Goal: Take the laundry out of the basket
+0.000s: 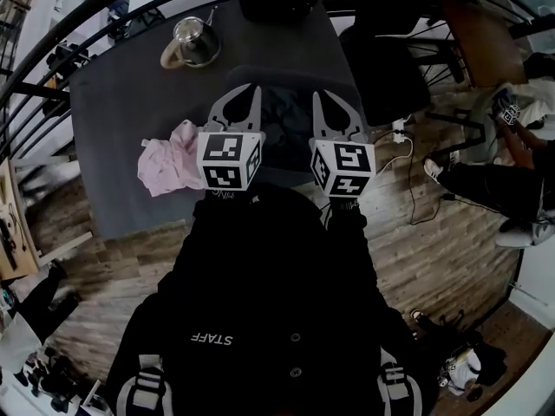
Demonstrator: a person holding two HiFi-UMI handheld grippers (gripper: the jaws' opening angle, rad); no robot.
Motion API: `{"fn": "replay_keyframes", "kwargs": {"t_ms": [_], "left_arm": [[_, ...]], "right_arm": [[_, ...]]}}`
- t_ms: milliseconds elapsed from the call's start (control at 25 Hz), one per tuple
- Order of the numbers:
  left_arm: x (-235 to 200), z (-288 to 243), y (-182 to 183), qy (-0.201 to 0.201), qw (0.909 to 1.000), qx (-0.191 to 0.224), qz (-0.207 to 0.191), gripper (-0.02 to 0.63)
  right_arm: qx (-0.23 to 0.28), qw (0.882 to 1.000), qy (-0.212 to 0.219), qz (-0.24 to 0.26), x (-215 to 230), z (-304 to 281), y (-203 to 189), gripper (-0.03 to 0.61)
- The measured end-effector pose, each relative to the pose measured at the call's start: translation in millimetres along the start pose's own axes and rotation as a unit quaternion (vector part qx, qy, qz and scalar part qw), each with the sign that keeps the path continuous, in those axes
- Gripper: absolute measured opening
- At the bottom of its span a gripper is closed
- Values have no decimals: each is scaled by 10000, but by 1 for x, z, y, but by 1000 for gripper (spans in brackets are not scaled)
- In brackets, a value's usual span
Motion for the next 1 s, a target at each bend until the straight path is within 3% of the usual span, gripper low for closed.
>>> {"fn": "replay_keyframes", "kwargs": {"t_ms": [280, 640, 760, 1000], "left_arm": [[-19, -17, -53, 181, 9957, -831, 353, 0], [-23, -45, -113, 269, 9838, -1667, 595, 0], [-21, -50, -129, 229, 9772, -2033, 576, 0], [-26, -56, -161, 215, 9621, -2608, 765, 0]], "right_arm": [[-1119, 9927, 351, -270, 8, -31, -75, 17], [-1990, 9768, 658, -449, 6, -58, -142, 23], [-2346, 9672, 856, -458, 3, -59, -163, 130], [-3053, 9414, 1387, -358, 1, -68, -209, 285]]}}
Point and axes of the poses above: the fingertips, and each gripper's own axes: z backward along the fingers, x to its right, y out of its top, the point moved 3 cm from there along z, backward along the fingers, and after that the axes turned 11 degrees about x, right-handed, at the moved point
